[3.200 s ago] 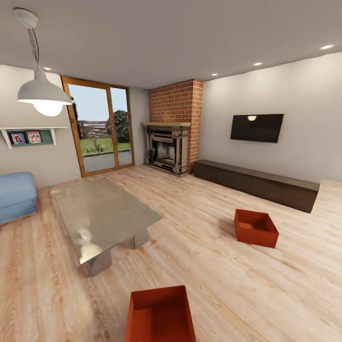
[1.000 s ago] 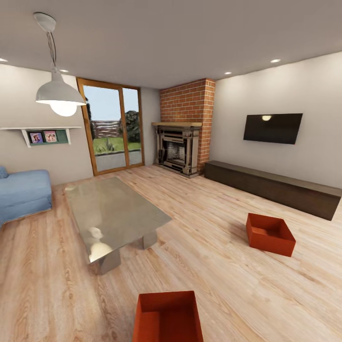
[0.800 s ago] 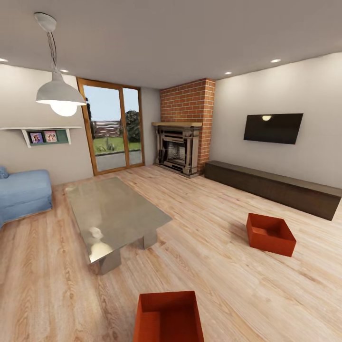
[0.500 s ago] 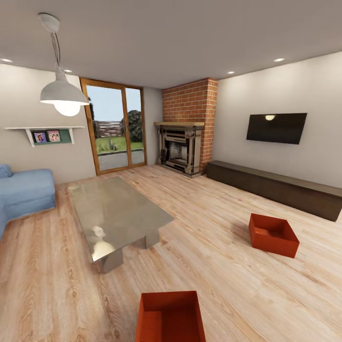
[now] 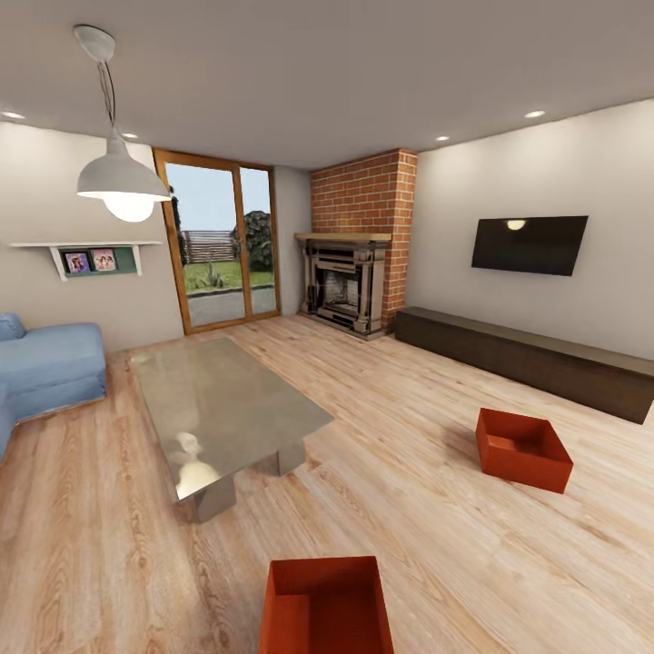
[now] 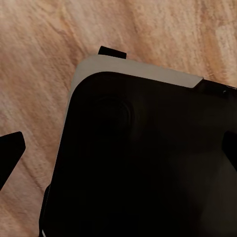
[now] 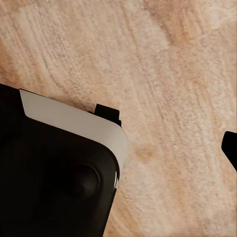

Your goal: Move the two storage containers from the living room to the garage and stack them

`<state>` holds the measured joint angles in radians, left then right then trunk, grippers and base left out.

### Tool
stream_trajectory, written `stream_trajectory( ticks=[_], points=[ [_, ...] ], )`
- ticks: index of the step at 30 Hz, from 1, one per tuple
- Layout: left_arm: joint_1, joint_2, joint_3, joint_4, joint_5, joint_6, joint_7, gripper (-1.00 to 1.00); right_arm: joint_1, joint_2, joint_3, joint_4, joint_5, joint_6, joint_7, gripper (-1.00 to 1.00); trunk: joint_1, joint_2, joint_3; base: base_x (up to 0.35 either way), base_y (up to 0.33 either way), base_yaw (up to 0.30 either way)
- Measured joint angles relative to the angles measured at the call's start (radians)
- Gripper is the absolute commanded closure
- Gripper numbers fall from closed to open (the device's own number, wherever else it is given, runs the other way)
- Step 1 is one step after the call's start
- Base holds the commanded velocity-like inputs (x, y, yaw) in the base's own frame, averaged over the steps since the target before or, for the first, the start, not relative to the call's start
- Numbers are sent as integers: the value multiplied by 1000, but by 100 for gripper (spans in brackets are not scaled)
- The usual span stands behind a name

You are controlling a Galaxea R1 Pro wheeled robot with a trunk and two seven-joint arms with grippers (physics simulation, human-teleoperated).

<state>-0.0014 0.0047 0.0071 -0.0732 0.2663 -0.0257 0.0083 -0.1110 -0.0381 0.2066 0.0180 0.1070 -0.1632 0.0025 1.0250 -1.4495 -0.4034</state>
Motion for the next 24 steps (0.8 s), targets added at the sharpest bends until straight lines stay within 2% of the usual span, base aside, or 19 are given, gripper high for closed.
stream_trajectory(
  ticks=[6, 24],
  points=[
    [0, 1, 0, 0, 0, 0, 0, -100, 0, 0, 0, 0, 0, -1, 0, -100, 0, 0, 0, 0, -88, 0],
    [0, 2, 0, 0, 0, 0, 0, -100, 0, 5, -5, -1, -1, 0, 0, -100, 0, 0, -6, 0, -4, 0]
  ],
)
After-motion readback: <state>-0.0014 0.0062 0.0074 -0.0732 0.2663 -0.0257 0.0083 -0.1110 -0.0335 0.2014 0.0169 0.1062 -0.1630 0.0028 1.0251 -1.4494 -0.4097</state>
